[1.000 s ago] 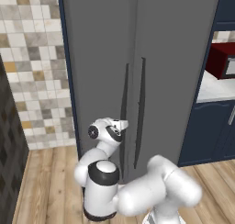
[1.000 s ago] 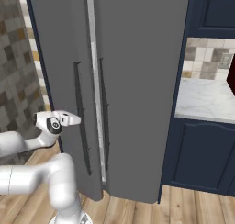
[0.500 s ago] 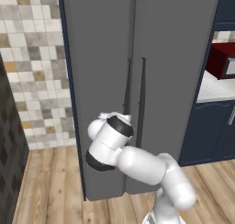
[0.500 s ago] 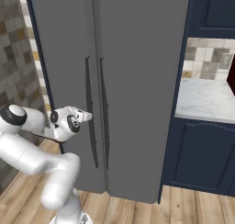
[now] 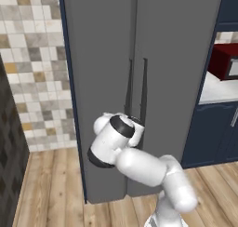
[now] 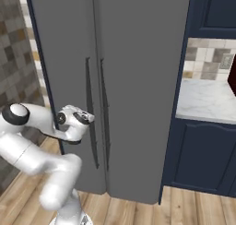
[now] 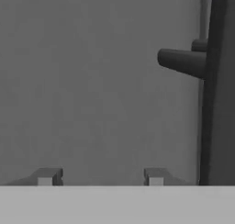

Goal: There's a chicken drumstick in the fridge that needs to be moved to the freezer for freezing. Pick up the chicken drumstick from the fridge, place it on any shelf in the freezer, and close the fridge and freezer doors when done.

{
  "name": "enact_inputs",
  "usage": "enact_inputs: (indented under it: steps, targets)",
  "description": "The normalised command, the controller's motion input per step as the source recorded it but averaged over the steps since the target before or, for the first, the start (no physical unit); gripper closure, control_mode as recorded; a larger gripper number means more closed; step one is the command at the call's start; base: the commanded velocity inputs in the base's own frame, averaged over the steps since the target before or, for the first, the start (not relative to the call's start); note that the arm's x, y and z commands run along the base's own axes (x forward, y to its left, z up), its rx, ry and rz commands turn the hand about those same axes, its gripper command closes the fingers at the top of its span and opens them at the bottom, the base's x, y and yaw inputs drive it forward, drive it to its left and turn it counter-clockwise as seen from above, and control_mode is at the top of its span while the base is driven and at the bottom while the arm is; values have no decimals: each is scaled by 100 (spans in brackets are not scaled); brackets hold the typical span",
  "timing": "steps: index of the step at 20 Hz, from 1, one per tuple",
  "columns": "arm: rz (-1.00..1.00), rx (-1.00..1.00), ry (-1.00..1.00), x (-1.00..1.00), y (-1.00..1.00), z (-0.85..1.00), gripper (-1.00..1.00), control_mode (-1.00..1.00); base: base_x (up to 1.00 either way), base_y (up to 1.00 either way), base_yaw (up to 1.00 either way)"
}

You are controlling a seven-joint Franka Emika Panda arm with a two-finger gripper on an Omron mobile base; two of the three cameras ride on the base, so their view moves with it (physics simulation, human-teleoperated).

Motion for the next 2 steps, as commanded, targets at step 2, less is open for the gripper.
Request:
enact_inputs:
  steps: [2]
  targets:
    - [0,5,0,32,-10,38,-100,-100,0,0,0]
